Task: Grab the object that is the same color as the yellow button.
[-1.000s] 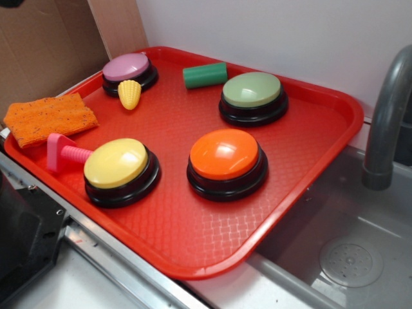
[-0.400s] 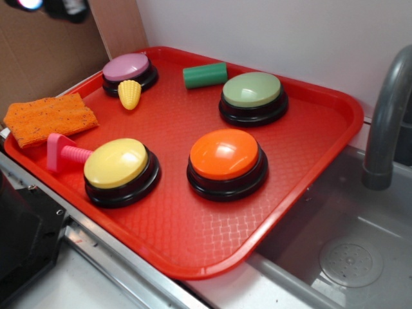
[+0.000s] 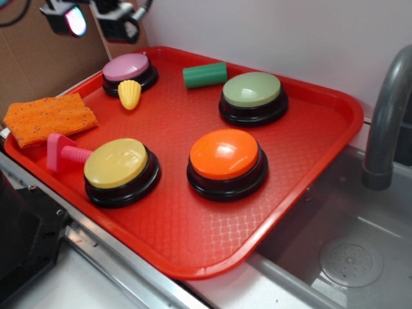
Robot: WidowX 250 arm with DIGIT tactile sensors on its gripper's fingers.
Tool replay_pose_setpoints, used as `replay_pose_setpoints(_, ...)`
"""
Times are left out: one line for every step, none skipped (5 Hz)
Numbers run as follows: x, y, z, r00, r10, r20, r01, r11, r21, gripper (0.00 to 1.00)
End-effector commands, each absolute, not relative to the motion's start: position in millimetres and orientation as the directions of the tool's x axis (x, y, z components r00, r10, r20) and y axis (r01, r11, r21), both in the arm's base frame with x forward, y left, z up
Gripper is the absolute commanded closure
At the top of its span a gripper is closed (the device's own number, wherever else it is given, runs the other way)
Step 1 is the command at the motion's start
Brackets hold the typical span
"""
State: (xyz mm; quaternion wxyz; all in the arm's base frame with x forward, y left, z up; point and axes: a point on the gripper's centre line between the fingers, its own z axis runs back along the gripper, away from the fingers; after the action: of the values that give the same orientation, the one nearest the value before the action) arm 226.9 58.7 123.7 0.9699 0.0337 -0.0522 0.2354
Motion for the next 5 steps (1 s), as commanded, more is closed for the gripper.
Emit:
replay_pose_setpoints(229,105,91,0.646,0.738,0.195,-0.758,0.651,0.043,0.00)
replay_pose_setpoints(236,112,69,0.610,0.761,0.223,-0.789,0.609,0.082,0.00)
replay_pose_setpoints(244,118,50,0.595,0.766,0.242,-0.800,0.593,0.090,0.00)
replay_pose_setpoints(245,123,38,0.589,0.773,0.237,-0.804,0.591,0.069,0.00)
replay_pose_setpoints(246,122,34,0.593,0.770,0.234,-0.797,0.602,0.040,0.00)
